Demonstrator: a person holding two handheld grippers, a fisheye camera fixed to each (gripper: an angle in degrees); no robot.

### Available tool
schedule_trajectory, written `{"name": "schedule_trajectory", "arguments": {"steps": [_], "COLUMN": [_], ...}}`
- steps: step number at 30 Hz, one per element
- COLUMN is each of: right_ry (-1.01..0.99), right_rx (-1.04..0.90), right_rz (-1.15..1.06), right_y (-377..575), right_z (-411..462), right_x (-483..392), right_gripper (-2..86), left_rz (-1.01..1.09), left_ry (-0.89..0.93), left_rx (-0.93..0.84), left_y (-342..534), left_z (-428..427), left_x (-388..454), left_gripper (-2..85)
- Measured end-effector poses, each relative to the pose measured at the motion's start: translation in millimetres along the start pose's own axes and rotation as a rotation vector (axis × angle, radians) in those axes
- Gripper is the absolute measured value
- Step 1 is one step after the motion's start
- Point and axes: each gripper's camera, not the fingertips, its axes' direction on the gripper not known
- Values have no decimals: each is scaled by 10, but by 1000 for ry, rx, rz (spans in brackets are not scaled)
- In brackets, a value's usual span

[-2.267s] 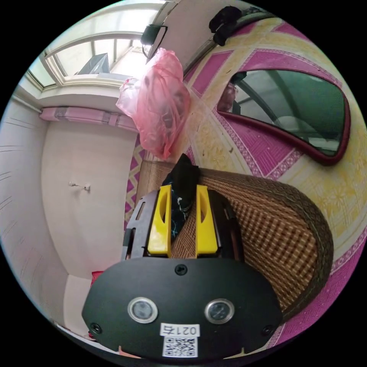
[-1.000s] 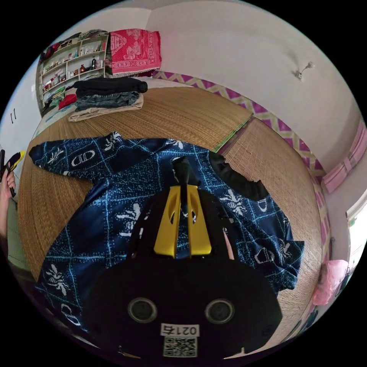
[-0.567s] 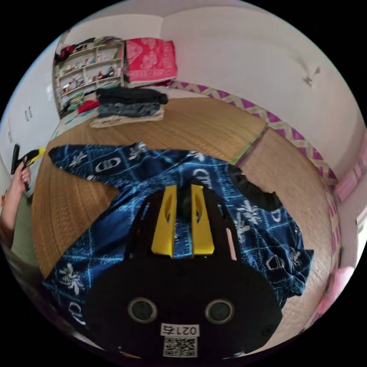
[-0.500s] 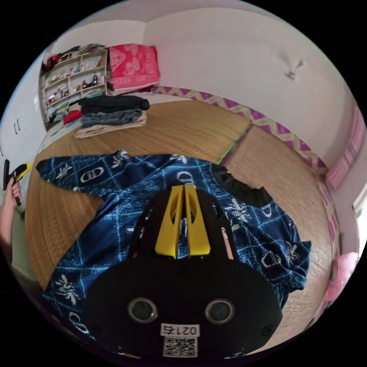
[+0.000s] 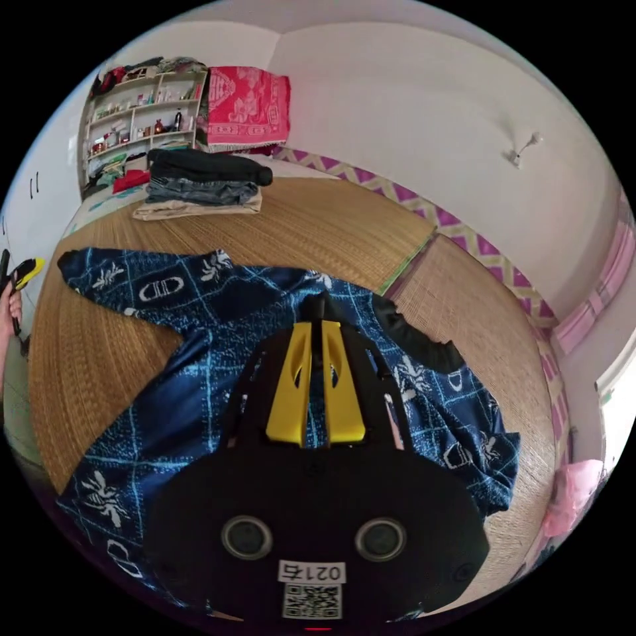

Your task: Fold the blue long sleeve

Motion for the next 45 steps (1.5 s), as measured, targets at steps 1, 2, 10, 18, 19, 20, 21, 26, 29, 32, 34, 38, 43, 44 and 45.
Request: {"name": "schedule_trajectory", "arguments": {"steps": [1, 2, 10, 18, 19, 20, 21, 26, 29, 32, 34, 38, 43, 44, 45], "right_ry": [-44, -64, -116, -301, -344, -375, -434, -290, -328, -234, -188, -65, 68, 80, 74], "right_rx": [14, 9, -130, -169, -156, -124, -55, -52, -207, -119, -32, -83, -181, -198, -240], "right_rz": [-14, -25, -91, -41, -2, 28, 83, 162, 99, 35, 63, 151, 369, 359, 324], "right_y": [-50, -74, 115, 228, 248, 263, 309, 510, 687, 682, 748, 989, 1593, 1631, 1677], "right_z": [-52, -48, 453, 674, 628, 581, 473, 556, 1023, 771, 506, 387, 335, 361, 443], "right_x": [-10, -30, -257, -113, 17, 101, 282, 712, 541, 444, 559, 1137, 2485, 2594, 2789], "right_gripper": [13, 13, 51, 43, 27, 19, 10, -5, -7, -8, -9, -8, -3, -1, 1], "left_rz": [0, -2, -42, -52, -48, -38, -33, -48, -96, -149, -151, -100, -27, -13, -8], "left_ry": [-2, -6, 22, 41, 44, 43, 36, 24, 17, 51, 81, 70, 69, 71, 73], "left_rx": [1, 3, 0, -10, -10, -10, -12, 1, -3, -5, 0, -14, -57, -63, -67], "left_y": [0, 0, 50, 10, 8, 4, -1, -51, -57, -58, -76, -134, -190, -206, -220], "left_z": [-11, -27, -39, -22, -25, -38, -57, -125, -101, -77, -86, -132, -61, -35, -11], "left_x": [-8, -30, -212, -313, -302, -282, -277, -397, -498, -548, -533, -435, -220, -159, -109], "left_gripper": [-9, -9, -10, -10, -10, -10, -10, -6, 12, 48, 53, 50, 48, 48, 48]}}
